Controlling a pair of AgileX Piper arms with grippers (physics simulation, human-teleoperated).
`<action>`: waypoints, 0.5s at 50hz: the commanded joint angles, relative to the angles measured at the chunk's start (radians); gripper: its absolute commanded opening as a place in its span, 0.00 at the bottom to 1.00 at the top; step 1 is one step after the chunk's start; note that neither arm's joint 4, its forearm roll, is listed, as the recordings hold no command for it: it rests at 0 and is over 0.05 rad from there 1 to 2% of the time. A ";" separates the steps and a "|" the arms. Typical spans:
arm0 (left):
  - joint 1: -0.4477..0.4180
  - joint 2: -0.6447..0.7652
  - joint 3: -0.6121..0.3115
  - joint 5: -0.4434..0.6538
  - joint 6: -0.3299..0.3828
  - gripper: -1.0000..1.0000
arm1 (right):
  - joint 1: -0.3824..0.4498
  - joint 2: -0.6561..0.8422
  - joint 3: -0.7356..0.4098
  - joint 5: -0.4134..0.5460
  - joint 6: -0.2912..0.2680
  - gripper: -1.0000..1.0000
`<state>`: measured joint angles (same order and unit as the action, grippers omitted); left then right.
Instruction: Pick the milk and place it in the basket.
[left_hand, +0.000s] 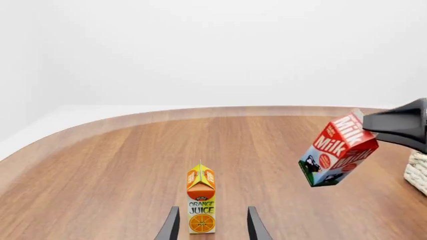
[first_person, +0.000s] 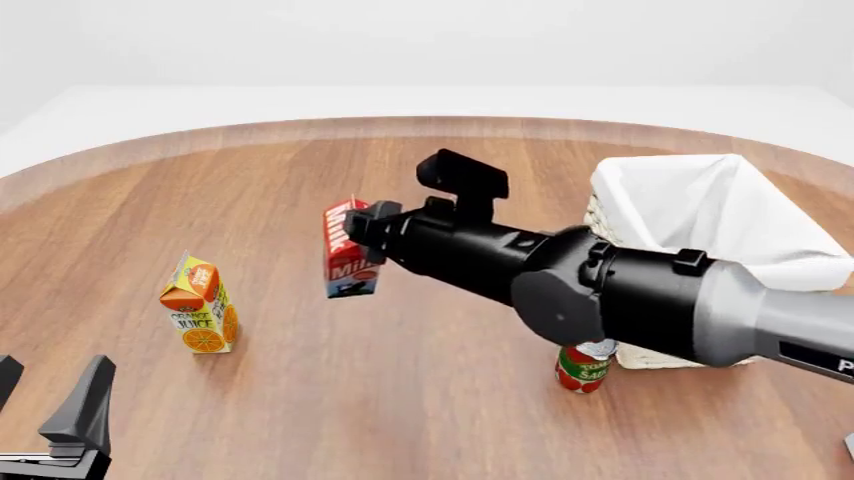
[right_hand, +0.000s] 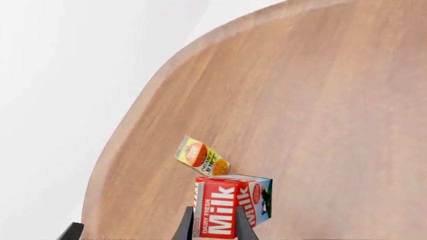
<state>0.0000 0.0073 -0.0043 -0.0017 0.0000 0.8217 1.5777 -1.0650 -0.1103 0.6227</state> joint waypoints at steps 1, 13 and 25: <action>0.000 0.000 0.000 0.000 0.000 1.00 | -0.019 -0.104 -0.003 0.055 -0.057 0.00; 0.000 0.000 0.000 0.000 0.000 1.00 | -0.038 -0.194 0.001 0.108 -0.094 0.00; 0.000 0.000 0.000 0.000 0.000 1.00 | -0.088 -0.268 -0.008 0.146 -0.140 0.00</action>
<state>0.0000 0.0073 -0.0043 -0.0017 0.0000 0.7636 1.3819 -1.0501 0.0106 0.5027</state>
